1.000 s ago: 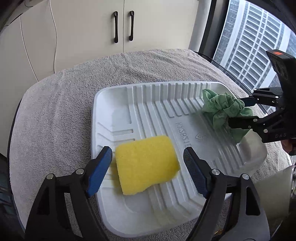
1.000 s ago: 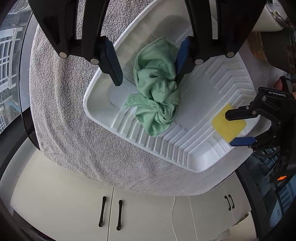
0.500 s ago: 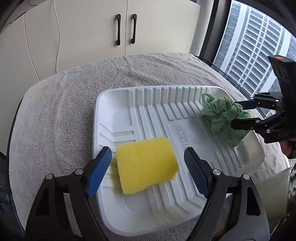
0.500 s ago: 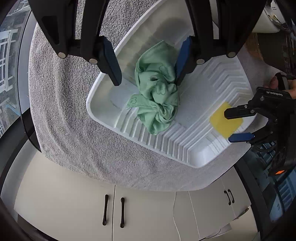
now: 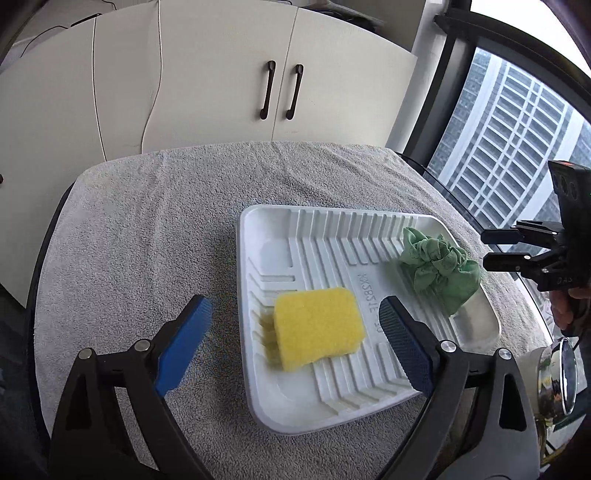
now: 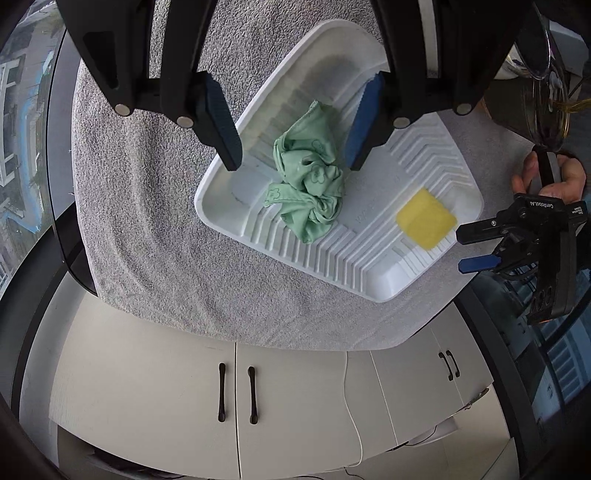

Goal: Organize soft objects
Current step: 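Move both open tools back toward the pile of soft items, then grasp the blue Vinda tissue pack with the left tool while the right tool grasps another yellow sponge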

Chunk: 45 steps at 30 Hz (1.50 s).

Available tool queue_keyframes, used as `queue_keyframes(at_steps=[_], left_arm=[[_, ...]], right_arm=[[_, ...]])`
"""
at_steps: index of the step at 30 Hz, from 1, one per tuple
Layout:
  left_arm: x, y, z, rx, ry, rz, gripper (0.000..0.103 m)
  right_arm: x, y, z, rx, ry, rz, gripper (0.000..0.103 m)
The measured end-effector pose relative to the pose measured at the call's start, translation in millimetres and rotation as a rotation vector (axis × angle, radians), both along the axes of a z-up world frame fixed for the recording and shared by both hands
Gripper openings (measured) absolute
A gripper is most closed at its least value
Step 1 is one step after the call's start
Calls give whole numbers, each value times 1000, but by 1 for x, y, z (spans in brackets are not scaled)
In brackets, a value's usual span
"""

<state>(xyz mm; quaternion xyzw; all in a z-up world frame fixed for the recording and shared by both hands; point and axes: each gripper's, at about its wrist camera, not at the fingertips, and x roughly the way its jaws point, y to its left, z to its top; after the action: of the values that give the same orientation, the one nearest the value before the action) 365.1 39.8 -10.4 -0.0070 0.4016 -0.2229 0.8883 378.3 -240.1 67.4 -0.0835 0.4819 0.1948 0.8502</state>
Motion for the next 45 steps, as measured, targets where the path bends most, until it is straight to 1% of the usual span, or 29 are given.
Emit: queue_keyframes(at_steps=[5, 9, 12, 14, 16, 20, 22, 23, 25, 28, 30, 32, 34, 36, 39, 41, 45], left_arm=[[-21, 19, 20, -14, -48, 33, 93], [-49, 30, 39, -10, -106, 51, 93], [-75, 40, 52, -24, -144, 62, 98], [-93, 46, 61, -27, -167, 71, 98], [-114, 53, 69, -33, -188, 86, 98], [-159, 63, 79, -63, -209, 105, 99], [-184, 63, 80, -60, -224, 111, 103], [-197, 63, 81, -63, -233, 111, 103], [-222, 59, 78, -62, -241, 116, 103], [-262, 51, 73, -52, -265, 138, 103], [-287, 40, 65, -34, -266, 130, 103], [-310, 28, 56, -14, -274, 142, 103], [-329, 14, 44, 2, -259, 140, 103], [-343, 2, 32, 4, -239, 140, 103], [-360, -14, 17, 14, -214, 138, 103], [-369, -23, 11, 17, -218, 141, 103], [-373, -36, 6, 33, -233, 136, 103]], right_arm=[[-20, -9, 25, 12, -42, -26, 66], [-45, -14, 48, 16, -86, -31, 69], [-68, -15, 66, 27, -119, -22, 73], [-85, -17, 77, 36, -142, -25, 74], [-106, -18, 86, 54, -163, -29, 78], [-152, -15, 95, 67, -202, -31, 83], [-176, -12, 97, 79, -217, -25, 86], [-188, -10, 97, 90, -223, -19, 88], [-216, -6, 95, 116, -229, -18, 97], [-253, 3, 86, 145, -234, -25, 103], [-275, 10, 78, 127, -251, -45, 103], [-294, 16, 66, 125, -261, -75, 103], [-309, 21, 54, 114, -264, -107, 103], [-324, 27, 42, 87, -281, -134, 103], [-341, 32, 28, 89, -286, -161, 103], [-348, 36, 19, 81, -278, -168, 103], [-353, 41, 5, 44, -264, -164, 103]])
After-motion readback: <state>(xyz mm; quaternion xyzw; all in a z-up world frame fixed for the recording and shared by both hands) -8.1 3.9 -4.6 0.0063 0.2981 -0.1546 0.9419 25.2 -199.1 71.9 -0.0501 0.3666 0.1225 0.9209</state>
